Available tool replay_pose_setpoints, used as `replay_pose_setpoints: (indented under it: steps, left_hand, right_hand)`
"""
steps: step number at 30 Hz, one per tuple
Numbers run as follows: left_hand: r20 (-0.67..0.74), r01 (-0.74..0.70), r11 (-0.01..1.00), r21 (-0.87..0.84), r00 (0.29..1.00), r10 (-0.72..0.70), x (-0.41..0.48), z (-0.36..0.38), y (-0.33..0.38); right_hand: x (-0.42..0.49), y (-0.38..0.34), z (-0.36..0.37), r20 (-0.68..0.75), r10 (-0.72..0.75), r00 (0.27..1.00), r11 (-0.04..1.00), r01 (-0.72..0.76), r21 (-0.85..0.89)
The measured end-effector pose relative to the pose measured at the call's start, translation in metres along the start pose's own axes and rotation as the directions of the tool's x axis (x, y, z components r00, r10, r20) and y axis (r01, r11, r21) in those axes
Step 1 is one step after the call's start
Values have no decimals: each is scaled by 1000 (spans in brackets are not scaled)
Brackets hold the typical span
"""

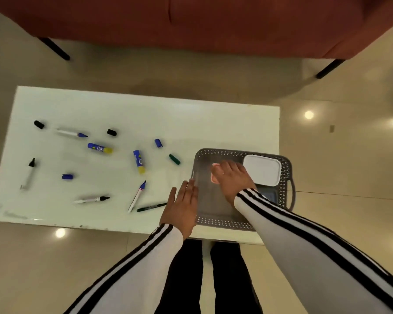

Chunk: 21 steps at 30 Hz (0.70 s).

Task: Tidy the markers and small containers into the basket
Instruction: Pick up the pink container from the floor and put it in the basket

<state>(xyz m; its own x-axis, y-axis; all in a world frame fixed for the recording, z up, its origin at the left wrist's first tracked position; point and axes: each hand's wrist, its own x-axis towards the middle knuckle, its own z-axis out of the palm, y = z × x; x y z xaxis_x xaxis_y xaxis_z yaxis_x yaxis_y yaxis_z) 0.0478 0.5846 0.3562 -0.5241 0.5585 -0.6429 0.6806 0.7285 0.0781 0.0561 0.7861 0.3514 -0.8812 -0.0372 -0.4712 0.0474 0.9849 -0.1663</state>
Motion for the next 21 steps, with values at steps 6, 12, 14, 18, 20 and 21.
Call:
replay_pose_setpoints:
  steps: [6, 12, 14, 18, 20, 21]
  left_hand:
    - [-33, -9, 1000, 29, 999, 10, 37, 22, -9]
    - [-55, -17, 999, 30, 998, 18, 37, 25, -15]
    - [-50, -13, 999, 31, 999, 14, 36, 23, -14]
    - [-56, -2, 1000, 18, 998, 3, 36, 22, -8]
    - [-54, 4, 1000, 13, 999, -3, 33, 22, -5]
    - [-53, 10, 1000, 15, 999, -10, 31, 22, -4]
  right_hand:
    - [50, 17, 42, 20, -51, 999, 999, 51, -3]
    - [57, 21, 51, 33, -23, 999, 1000, 23, 5]
    - [56, 20, 51, 25, -13, 1000, 1000, 13, 4]
    - [38, 18, 49, -1, 4, 1000, 1000, -4, 23]
    - [16, 14, 52, -56, 19, 998, 998, -16, 55]
    - [1, 12, 55, -77, 22, 997, 997, -17, 71]
